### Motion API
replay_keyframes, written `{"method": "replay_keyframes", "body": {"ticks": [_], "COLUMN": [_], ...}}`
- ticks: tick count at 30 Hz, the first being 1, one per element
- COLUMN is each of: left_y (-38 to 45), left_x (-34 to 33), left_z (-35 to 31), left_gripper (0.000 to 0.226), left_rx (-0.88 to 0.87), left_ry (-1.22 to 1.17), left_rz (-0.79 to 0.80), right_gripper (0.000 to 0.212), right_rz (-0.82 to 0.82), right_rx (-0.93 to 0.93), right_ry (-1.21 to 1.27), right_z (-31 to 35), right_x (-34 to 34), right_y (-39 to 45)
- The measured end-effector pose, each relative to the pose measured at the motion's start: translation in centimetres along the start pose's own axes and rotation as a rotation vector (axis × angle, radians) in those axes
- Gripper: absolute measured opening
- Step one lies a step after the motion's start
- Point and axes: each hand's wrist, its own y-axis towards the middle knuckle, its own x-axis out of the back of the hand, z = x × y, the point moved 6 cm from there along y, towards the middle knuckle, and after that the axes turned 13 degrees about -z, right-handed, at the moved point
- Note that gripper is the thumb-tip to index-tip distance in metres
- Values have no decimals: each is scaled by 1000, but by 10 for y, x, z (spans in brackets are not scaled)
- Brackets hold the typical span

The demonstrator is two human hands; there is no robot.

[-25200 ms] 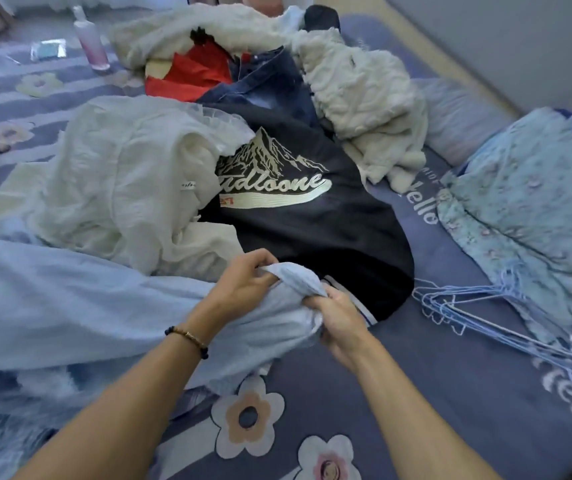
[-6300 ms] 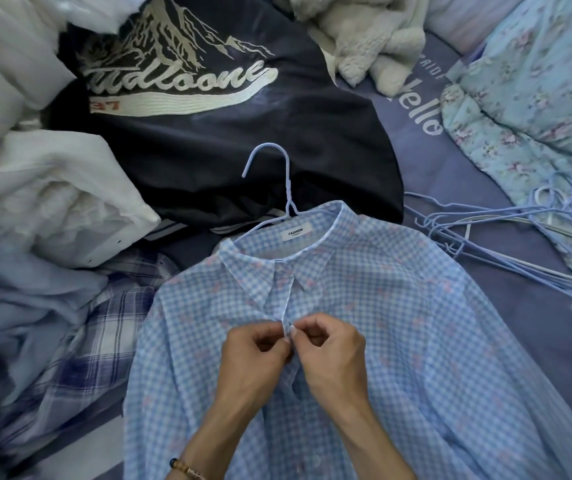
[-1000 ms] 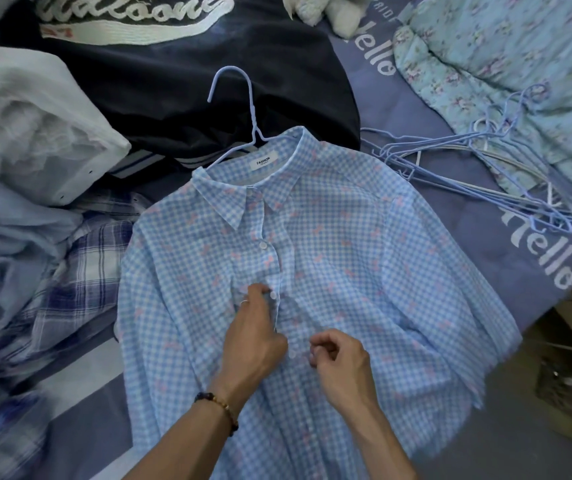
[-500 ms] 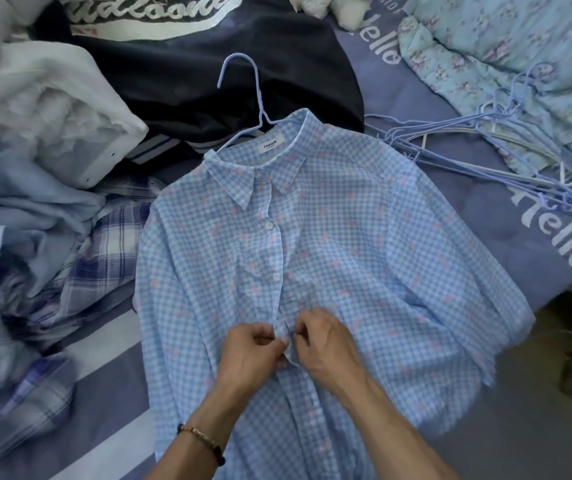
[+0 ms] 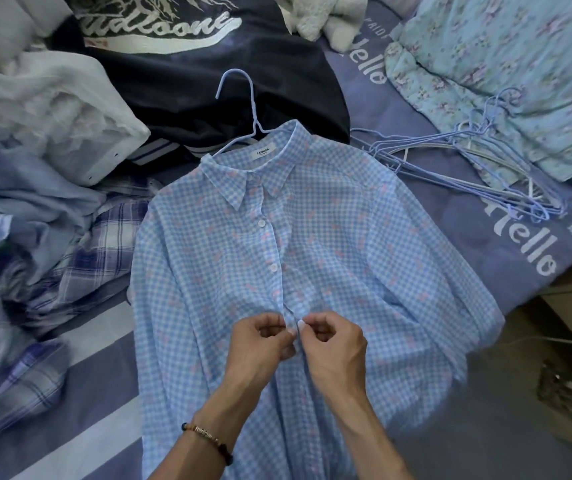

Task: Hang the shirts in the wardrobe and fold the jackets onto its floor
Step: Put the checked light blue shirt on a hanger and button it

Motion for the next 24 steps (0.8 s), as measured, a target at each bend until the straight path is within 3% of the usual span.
{"method": "replay_keyframes", "body": {"ticks": [7, 11, 16, 20, 24], "left_y": [-3, -1, 3, 4, 6], "left_x": [5, 7, 7, 1, -1], "left_z": [-1, 0, 1, 5, 9], "left_gripper": [4, 16, 4, 9, 16], "left_rx": [7, 50, 72, 121, 153], "left_ry": [5, 2, -20, -24, 15], "left_rz": [-32, 9, 57, 65, 76], "right_gripper": [23, 23, 22, 30, 20], "right_rz": [56, 82, 145, 152, 194], "right_rx": [18, 28, 23, 90, 161], "right_ry": [24, 11, 15, -47, -72], "right_z": [6, 7, 7, 8, 6], "right_x": [-1, -2, -7, -10, -12], "right_y": [-6, -5, -5, -7, -8]}}
